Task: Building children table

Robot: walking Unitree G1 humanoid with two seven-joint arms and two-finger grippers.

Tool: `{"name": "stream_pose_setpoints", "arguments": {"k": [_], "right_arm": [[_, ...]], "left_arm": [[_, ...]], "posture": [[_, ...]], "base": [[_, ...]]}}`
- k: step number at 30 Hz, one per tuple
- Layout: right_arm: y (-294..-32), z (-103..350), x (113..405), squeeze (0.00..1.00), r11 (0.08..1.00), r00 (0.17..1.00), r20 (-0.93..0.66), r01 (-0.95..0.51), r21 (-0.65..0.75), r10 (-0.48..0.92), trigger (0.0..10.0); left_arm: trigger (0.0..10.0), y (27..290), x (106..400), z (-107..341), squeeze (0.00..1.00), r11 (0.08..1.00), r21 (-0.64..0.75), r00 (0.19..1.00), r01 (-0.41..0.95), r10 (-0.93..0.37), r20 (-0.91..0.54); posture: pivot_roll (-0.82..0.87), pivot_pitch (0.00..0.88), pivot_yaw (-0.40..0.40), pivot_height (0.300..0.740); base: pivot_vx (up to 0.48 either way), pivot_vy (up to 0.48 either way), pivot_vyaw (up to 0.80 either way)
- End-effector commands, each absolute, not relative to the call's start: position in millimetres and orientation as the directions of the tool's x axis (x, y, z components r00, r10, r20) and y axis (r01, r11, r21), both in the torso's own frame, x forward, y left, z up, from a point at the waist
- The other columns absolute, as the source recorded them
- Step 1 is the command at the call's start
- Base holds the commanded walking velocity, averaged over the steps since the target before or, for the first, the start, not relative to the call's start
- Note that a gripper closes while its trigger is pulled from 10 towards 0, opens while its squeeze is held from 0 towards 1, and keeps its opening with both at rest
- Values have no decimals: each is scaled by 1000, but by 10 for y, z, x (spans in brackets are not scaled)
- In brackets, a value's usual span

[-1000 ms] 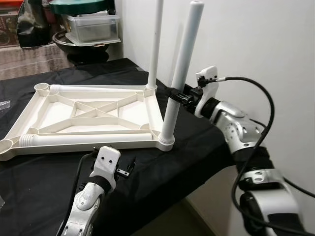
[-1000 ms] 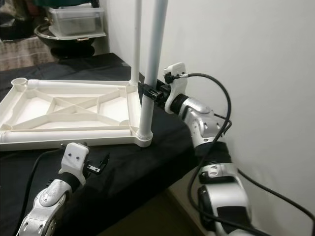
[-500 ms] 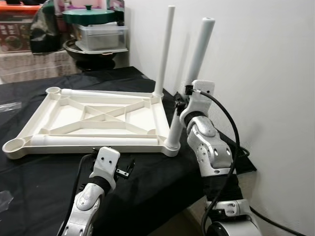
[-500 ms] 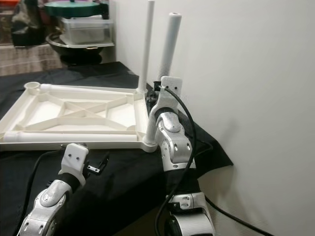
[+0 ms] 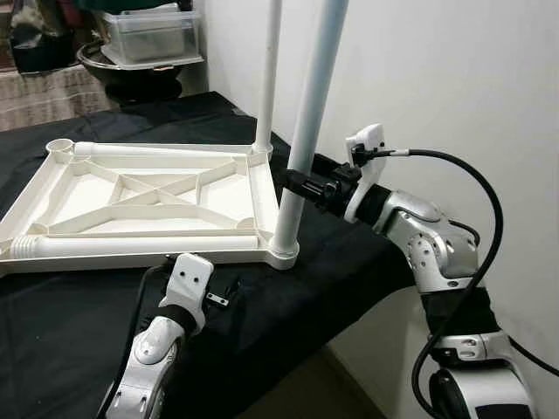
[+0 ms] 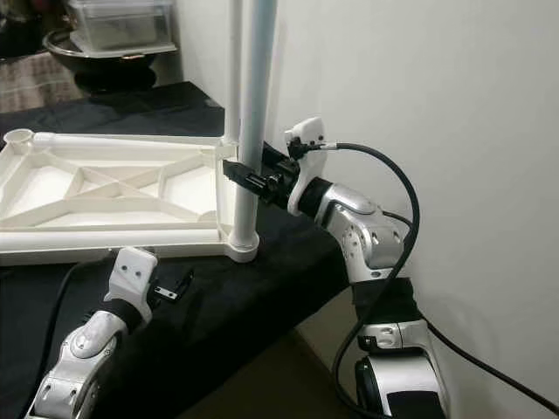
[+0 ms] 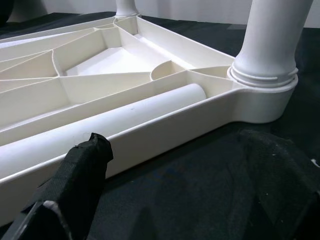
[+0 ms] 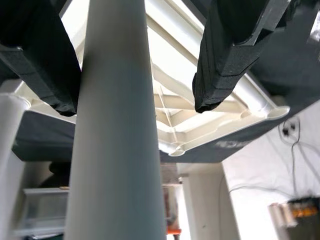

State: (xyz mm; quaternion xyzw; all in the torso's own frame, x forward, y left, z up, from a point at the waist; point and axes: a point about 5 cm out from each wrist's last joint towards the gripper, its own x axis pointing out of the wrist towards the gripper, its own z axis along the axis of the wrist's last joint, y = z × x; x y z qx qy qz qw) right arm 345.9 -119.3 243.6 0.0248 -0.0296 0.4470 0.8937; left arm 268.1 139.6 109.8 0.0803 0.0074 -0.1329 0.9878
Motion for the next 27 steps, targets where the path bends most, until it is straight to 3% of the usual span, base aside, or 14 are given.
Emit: {"name": "stream_pose_setpoints", "arguments": {"k": [1,2,3,4,9,11,12,14,15,17,18,22,26,27], "right_arm": [[-1038,2324,3466,0,535,535,20,-845,10,844,10000],[-1038,2324,3466,0,535,535,20,-845,10,844,10000],[-995,2258,3491,0,542,543,-1,-840,31,840,4353],[-950,2180,3510,0,559,560,-21,-825,75,829,0],[-877,2058,3511,0,580,578,-47,-809,97,815,0],[-841,1881,3582,0,723,713,-117,-679,132,691,0],[-841,1881,3582,0,723,713,-117,-679,132,691,0],[-994,1671,3710,0,946,921,-219,-298,130,321,0],[-994,1671,3710,0,946,921,-219,-298,130,321,0],[-1206,1508,3677,0,995,960,-278,59,85,-33,0],[-1244,1472,3620,0,986,950,-286,149,69,-123,0],[-1149,1466,3501,0,978,948,-276,187,89,-156,0],[-967,1464,3458,0,986,956,-287,95,138,-52,0],[-863,1508,3460,0,989,962,-271,5,145,35,10000]], "left_arm": [[10000,1383,2665,1065,0,948,163,962,273,-269,-47],[10000,1383,2665,1065,0,948,163,962,273,-269,-47],[10000,1384,2656,1062,0,947,165,962,274,-270,-50],[10000,1399,2646,1059,0,948,167,963,271,-266,-52],[10000,1427,2634,1064,0,950,169,965,262,-257,-52],[10000,1447,2629,1061,0,951,170,966,258,-252,-53],[10000,1447,2629,1061,0,951,170,966,258,-252,-53],[10000,1450,2633,1055,0,951,171,966,258,-252,-55],[10000,1450,2633,1055,0,951,171,966,258,-252,-55],[10000,1432,2645,1060,0,950,170,966,260,-254,-54],[10000,1425,2650,1063,0,951,169,966,260,-255,-52],[10000,1416,2651,1064,0,951,166,965,261,-256,-51],[10000,1407,2648,1058,0,950,166,964,265,-260,-53],[10000,1406,2650,1059,0,950,165,964,266,-261,-53]], "posture": [[101,0,-97,740],[101,0,-97,740],[108,0,-100,740],[110,0,-101,740],[123,0,-105,740],[117,0,-100,740],[117,0,-100,740],[108,0,-95,740],[108,0,-95,740],[109,0,-97,740],[109,0,-97,740],[104,0,-91,740],[101,0,-90,740],[99,0,-90,740]], "base": [[0,0,0],[0,0,0],[0,0,0],[0,0,0],[0,0,0],[0,0,0],[0,0,0],[0,0,0],[0,0,0],[0,0,0],[0,0,0],[0,0,0],[0,0,0],[0,0,0]]}}
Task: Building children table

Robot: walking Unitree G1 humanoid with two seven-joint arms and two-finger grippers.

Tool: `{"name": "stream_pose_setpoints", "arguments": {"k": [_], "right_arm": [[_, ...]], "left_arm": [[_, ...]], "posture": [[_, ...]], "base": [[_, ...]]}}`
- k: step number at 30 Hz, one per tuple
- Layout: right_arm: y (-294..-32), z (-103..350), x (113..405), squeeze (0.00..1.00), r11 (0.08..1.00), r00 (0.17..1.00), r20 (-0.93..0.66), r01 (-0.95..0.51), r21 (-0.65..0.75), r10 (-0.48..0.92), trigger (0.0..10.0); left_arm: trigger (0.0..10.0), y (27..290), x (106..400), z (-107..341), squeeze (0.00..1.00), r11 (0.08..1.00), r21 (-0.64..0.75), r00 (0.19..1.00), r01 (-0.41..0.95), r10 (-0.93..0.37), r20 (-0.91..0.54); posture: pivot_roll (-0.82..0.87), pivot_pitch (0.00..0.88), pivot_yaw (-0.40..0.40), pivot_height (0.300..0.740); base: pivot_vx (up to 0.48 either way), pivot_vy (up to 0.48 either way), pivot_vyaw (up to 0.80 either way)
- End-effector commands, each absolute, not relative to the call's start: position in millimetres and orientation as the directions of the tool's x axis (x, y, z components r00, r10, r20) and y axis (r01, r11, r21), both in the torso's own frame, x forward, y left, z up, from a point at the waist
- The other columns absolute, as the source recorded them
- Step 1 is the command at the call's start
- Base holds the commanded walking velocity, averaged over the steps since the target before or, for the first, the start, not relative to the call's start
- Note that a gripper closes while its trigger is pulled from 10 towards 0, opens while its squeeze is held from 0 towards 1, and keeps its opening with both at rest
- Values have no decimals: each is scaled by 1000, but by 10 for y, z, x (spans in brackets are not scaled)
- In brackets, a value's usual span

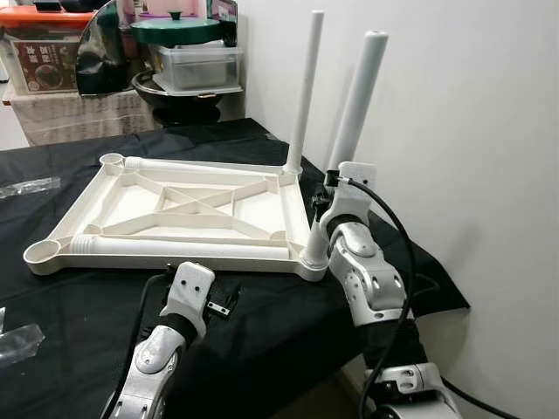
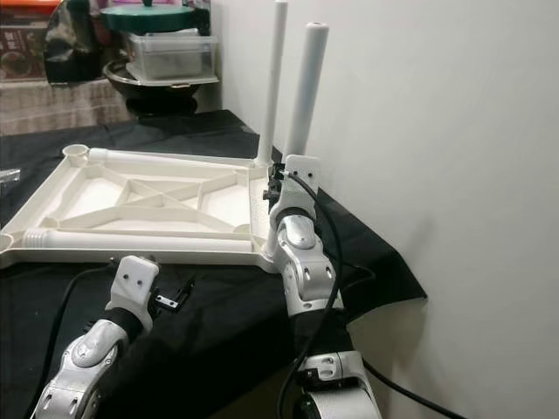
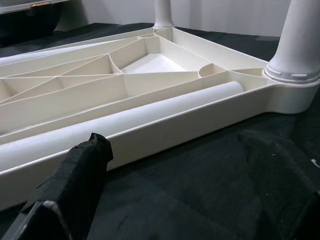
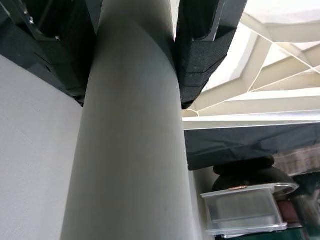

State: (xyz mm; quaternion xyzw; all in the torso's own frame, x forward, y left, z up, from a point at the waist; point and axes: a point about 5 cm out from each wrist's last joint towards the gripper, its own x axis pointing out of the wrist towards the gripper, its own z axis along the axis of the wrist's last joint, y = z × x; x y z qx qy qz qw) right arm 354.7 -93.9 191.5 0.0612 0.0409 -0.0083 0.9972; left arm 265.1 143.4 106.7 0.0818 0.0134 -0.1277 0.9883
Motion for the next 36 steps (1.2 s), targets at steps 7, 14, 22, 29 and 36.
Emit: {"name": "stream_pose_setpoints", "arguments": {"k": [7,14,22,29,36], "right_arm": [[-987,1819,3604,812,975,977,-119,-154,162,174,10000],[-1236,1962,3695,0,744,744,-2,-668,20,668,10000],[-1368,1843,3726,0,678,675,-72,-734,36,735,0],[-1307,1785,3669,0,647,646,-35,-758,88,762,0],[-1280,1596,3802,0,986,976,-143,-166,1,164,0]], "left_arm": [[10000,1417,2662,1064,0,951,164,965,263,-258,-49],[10000,1385,2663,1053,0,944,170,960,281,-276,-53],[10000,1412,2677,1072,0,950,167,965,263,-259,-44],[10000,1411,2636,1066,0,946,171,962,274,-269,-52],[10000,1439,2660,1075,0,947,175,963,268,-263,-50]], "posture": [[93,0,-92,740],[88,0,-87,740],[112,0,-101,740],[118,0,-98,740],[107,0,-95,740]], "base": [[0,0,0],[0,0,0],[0,0,0],[0,0,0],[0,0,0]]}}
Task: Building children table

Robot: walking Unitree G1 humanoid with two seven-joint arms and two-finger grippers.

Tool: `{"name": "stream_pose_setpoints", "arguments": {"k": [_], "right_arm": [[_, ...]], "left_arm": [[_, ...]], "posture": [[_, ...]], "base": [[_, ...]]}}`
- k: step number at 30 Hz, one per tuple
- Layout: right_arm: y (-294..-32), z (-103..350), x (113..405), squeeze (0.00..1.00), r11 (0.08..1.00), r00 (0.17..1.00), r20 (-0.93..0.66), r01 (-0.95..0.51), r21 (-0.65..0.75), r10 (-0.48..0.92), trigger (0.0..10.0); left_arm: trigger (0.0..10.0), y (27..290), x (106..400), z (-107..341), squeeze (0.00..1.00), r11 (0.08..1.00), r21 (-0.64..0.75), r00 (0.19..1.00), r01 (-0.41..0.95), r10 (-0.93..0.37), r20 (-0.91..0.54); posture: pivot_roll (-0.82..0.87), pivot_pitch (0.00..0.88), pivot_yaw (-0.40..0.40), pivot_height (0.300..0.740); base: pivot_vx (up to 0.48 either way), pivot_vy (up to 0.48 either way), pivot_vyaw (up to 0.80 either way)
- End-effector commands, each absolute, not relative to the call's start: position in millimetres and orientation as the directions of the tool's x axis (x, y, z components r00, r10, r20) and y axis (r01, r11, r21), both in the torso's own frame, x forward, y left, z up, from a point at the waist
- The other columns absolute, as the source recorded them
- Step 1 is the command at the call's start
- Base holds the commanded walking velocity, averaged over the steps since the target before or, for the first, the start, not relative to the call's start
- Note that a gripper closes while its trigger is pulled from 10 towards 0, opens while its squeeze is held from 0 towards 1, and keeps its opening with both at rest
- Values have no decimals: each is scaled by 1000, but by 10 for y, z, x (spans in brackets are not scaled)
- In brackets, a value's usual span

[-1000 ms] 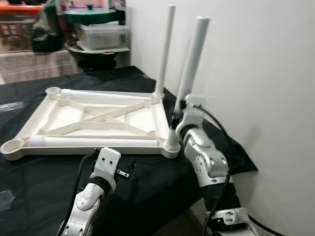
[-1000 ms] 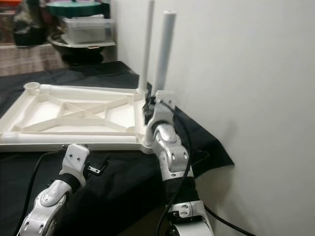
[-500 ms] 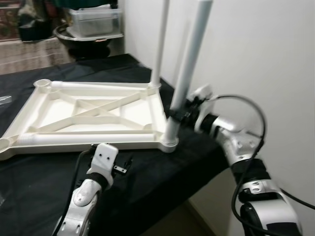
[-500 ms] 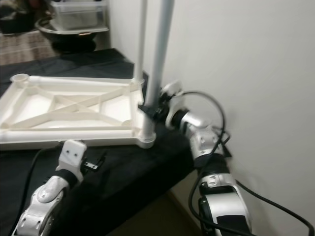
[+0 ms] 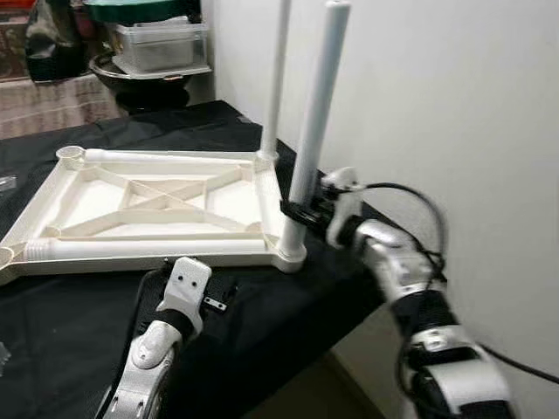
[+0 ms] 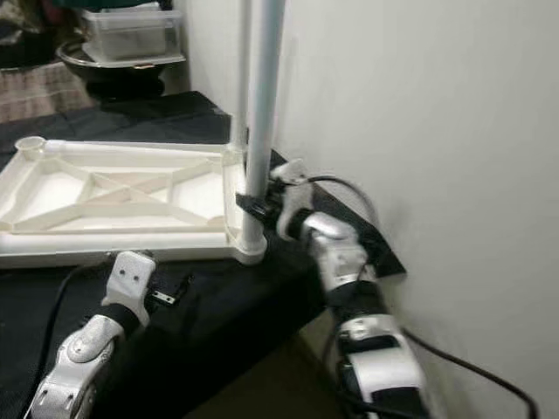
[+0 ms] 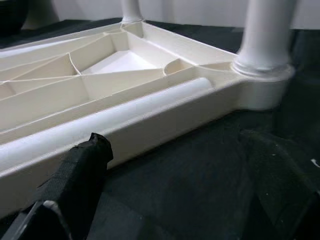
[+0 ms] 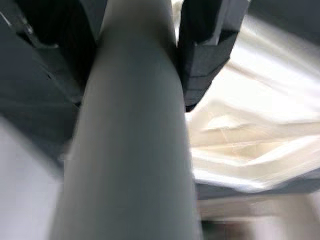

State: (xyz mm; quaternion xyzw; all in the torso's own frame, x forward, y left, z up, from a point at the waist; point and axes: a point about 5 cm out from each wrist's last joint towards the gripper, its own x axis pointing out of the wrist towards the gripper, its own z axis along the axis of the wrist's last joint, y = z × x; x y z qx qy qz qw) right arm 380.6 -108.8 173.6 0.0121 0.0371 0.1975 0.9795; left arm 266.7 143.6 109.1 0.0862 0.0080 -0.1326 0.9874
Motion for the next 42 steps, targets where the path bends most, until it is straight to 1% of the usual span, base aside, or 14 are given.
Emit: {"name": "stream_pose_setpoints", "arguments": {"k": [1,6,8,9,10,14,15,23,25,26,27,33,37,42], "right_arm": [[-1280,1596,3802,0,986,976,-143,-166,1,164,0],[-1038,1324,3515,0,999,971,-238,33,25,-26,0],[-839,1349,3442,0,992,968,-227,-89,86,107,10000],[-807,1389,3437,0,985,968,-200,-131,112,151,10000],[-830,1462,3457,1000,979,971,-155,-164,124,182,10000],[-901,1602,3530,1000,957,960,-92,-250,150,266,10000],[-937,1711,3588,0,923,934,-47,-341,176,354,10000],[-1197,1914,3653,0,718,719,-7,-694,-39,695,10000],[-1189,1915,3603,0,669,670,-17,-742,-36,742,3922],[-1189,1915,3603,0,669,670,-17,-742,-36,742,3922],[-1174,1902,3597,0,660,660,-26,-751,-25,751,0],[-1108,1812,3591,0,666,665,-58,-746,6,745,0],[-1214,1451,3735,0,999,979,-203,36,27,-30,0],[-893,1408,3573,0,996,971,-236,44,75,-25,1647]], "left_arm": [[10000,1439,2660,1075,0,947,175,963,268,-263,-50],[10000,1386,2663,1068,0,945,171,961,278,-274,-49],[10000,1384,2667,1071,0,944,171,959,283,-279,-49],[10000,1388,2670,1070,0,943,172,959,283,-279,-50],[10000,1399,2673,1071,0,943,174,959,282,-278,-50],[10000,1418,2678,1074,0,944,176,961,278,-274,-49],[10000,1425,2680,1077,0,945,176,961,275,-271,-48],[10000,1391,2693,1075,0,943,175,959,283,-279,-45],[10000,1393,2694,1080,0,943,175,960,281,-278,-43],[10000,1393,2694,1080,0,943,175,960,281,-278,-43],[10000,1399,2689,1080,0,943,177,960,280,-277,-44],[10000,1418,2673,1079,0,943,181,960,278,-274,-47],[10000,1436,2666,1084,0,944,184,962,275,-270,-48],[10000,1401,2669,1089,0,942,181,959,282,-278,-47]], "posture": [[107,0,-95,740],[108,0,-88,740],[106,0,-89,740],[102,0,-89,740],[102,0,-90,740],[102,0,-91,740],[101,0,-91,740],[94,0,-88,740],[101,0,-90,740],[101,0,-90,740],[101,0,-90,740],[115,0,-92,740],[117,0,-89,740],[114,0,-83,740]], "base": [[0,0,0],[0,0,0],[0,0,0],[0,0,0],[0,0,0],[0,0,0],[0,0,0],[0,0,0],[0,0,0],[0,0,0],[0,0,0],[0,0,0],[0,0,0],[0,0,0]]}}
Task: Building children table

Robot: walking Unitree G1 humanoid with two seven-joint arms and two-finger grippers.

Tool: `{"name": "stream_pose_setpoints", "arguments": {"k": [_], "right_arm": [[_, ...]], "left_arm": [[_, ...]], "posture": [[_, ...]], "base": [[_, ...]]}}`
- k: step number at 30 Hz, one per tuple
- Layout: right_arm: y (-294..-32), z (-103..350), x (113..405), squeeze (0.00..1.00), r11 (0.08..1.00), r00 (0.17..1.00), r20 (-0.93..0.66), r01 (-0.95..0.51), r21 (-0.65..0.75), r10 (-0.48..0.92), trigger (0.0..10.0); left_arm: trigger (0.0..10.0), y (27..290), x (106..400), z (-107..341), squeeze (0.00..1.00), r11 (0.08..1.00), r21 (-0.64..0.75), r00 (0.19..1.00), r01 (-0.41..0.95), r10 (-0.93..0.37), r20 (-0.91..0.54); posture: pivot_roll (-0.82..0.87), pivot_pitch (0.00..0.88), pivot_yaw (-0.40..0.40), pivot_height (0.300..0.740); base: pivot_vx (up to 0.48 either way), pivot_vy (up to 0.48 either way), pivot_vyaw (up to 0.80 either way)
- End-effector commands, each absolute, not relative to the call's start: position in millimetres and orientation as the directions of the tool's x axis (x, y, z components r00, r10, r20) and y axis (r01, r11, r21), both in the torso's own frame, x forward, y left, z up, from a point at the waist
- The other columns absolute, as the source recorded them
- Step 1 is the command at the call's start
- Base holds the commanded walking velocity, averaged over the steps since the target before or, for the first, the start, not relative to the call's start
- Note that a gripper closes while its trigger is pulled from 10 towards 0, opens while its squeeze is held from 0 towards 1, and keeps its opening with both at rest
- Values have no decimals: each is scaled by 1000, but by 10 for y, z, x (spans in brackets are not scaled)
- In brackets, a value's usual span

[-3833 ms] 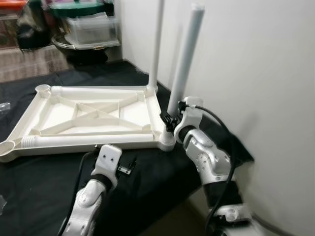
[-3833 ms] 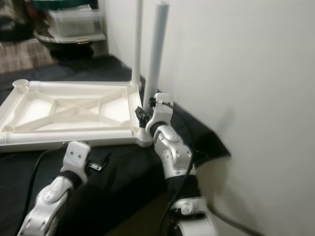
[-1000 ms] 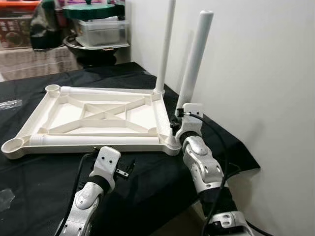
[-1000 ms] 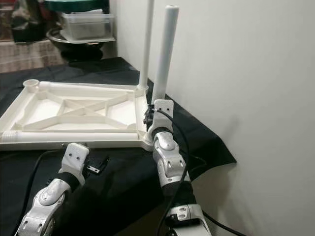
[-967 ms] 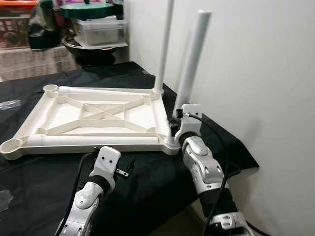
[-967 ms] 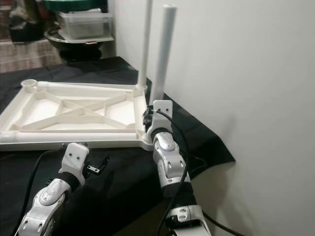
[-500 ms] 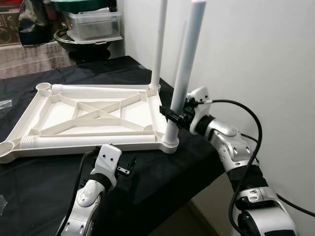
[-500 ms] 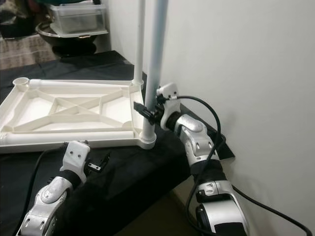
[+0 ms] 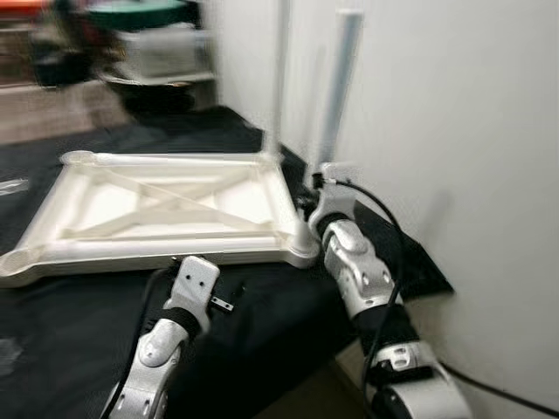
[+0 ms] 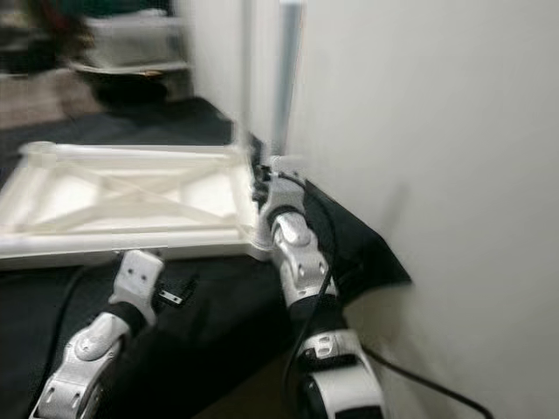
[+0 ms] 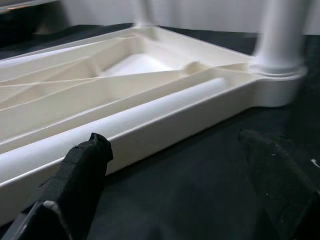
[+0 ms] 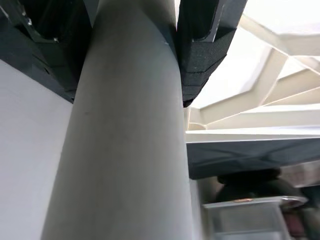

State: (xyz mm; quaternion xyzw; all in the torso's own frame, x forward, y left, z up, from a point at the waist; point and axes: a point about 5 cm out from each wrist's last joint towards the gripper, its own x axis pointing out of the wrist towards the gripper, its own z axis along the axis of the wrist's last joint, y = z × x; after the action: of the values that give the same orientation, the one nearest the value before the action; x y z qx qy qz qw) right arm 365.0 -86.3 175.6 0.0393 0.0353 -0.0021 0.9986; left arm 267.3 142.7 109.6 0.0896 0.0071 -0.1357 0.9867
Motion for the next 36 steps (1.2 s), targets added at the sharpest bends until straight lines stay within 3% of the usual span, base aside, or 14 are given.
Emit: {"name": "stream_pose_setpoints", "arguments": {"k": [1,5,6,7,9,12,13,18,19,21,26,30,35,36], "right_arm": [[-791,1418,3538,0,996,970,-244,9,90,13,8588],[-569,1585,3486,0,974,969,-163,-162,159,188,10000],[-592,1659,3495,914,966,969,-119,-196,167,217,10000],[-658,1741,3530,1000,954,962,-76,-245,173,261,10000],[-716,1811,3568,796,949,959,-50,-267,166,278,10000],[-766,1879,3606,796,941,952,-22,-297,164,305,10000],[-837,1993,3643,0,893,911,37,-411,184,412,10000],[-1095,2193,3658,0,718,726,119,-688,109,677,10000],[-1151,2199,3684,0,707,712,101,-702,82,695,196],[-1167,2168,3699,0,695,698,65,-716,60,713,0],[-1167,1979,3769,0,777,776,-37,-626,65,629,0],[-1333,1671,3875,0,997,978,-202,53,49,-43,0],[-1136,1536,3700,0,975,951,-260,199,101,-167,0],[-970,1545,3653,0,980,956,-271,152,129,-113,9059]], "left_arm": [[10000,1394,2669,1089,0,941,181,959,285,-281,-48],[10000,1408,2677,1084,0,940,184,958,286,-282,-50],[10000,1420,2681,1086,0,941,185,959,285,-280,-50],[10000,1431,2683,1088,0,942,185,959,282,-277,-49],[10000,1438,2684,1090,0,942,185,960,280,-275,-48],[10000,1437,2685,1091,0,942,185,960,279,-274,-48],[10000,1430,2683,1087,0,942,184,960,280,-275,-49],[10000,1403,2691,1085,0,940,183,958,287,-283,-48],[10000,1401,2699,1092,0,940,184,958,287,-284,-46],[10000,1404,2704,1098,0,940,185,958,287,-283,-44],[10000,1411,2696,1103,0,940,187,958,286,-283,-43],[10000,1444,2671,1089,0,940,191,960,281,-277,-51],[10000,1423,2683,1097,0,940,189,959,284,-280,-49],[10000,1412,2689,1099,0,938,189,957,290,-286,-49]], "posture": [[113,0,-83,740],[110,0,-83,740],[110,0,-83,740],[107,0,-84,740],[107,0,-84,740],[102,0,-84,740],[99,0,-82,740],[98,0,-83,740],[99,0,-85,740],[101,0,-86,740],[112,0,-88,740],[111,0,-84,740],[115,0,-82,740],[107,0,-72,740]], "base": [[0,0,0],[0,0,0],[0,0,0],[0,0,0],[0,0,0],[0,0,0],[0,0,0],[0,0,0],[0,0,0],[0,0,0],[0,0,0],[0,0,0],[0,0,0],[0,0,0]]}}
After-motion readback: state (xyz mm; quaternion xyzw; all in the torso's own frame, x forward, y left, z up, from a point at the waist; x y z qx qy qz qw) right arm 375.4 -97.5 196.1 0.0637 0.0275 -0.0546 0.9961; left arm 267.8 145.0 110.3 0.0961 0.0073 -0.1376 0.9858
